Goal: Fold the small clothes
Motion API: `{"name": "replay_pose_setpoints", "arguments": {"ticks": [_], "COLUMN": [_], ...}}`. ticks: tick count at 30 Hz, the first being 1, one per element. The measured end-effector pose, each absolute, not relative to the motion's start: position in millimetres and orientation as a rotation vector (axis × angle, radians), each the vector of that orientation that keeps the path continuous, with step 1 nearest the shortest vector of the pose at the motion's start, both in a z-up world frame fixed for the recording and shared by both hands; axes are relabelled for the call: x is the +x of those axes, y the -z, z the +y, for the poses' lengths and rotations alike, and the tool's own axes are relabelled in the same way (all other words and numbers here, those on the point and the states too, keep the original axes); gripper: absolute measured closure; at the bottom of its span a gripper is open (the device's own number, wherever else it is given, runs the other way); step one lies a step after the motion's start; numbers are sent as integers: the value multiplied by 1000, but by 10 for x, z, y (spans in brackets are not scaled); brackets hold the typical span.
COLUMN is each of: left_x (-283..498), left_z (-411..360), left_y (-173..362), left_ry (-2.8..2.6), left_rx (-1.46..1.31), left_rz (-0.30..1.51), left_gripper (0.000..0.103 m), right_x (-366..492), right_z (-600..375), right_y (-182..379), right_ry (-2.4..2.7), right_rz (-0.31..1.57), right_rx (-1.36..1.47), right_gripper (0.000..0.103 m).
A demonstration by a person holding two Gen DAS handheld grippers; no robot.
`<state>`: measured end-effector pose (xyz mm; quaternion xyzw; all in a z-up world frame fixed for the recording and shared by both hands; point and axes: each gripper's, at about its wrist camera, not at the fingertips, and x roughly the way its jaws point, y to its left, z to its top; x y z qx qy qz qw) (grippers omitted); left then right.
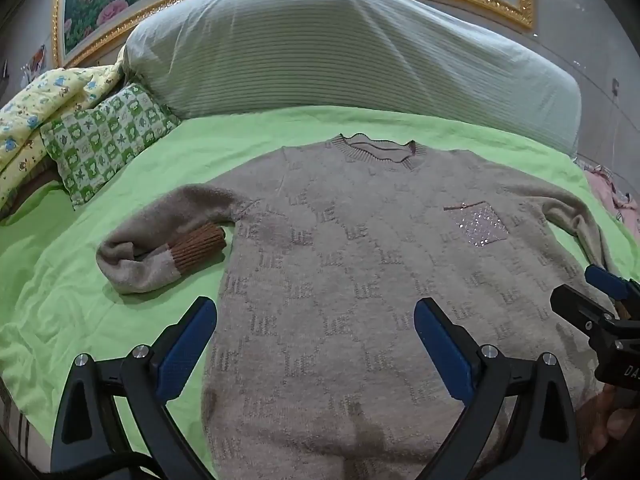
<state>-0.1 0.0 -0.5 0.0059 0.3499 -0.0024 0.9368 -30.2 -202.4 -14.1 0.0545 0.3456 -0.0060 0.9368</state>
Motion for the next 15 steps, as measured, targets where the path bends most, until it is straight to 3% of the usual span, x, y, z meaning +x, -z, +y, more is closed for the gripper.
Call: {"name": "replay_pose_setpoints", "arguments": {"ticks": [15], "left_x": [-11], "left_z": [-7], "left_y": [36], "left_ry": [4], "left_rx": [21], "left_rz": [744], "left_gripper": [4], "right_x": [-274], "right_z": [-2065], "right_y": [121], "right_ry": [14], "right_rz": [713], "right_rx": [123], "right_gripper": [0]}}
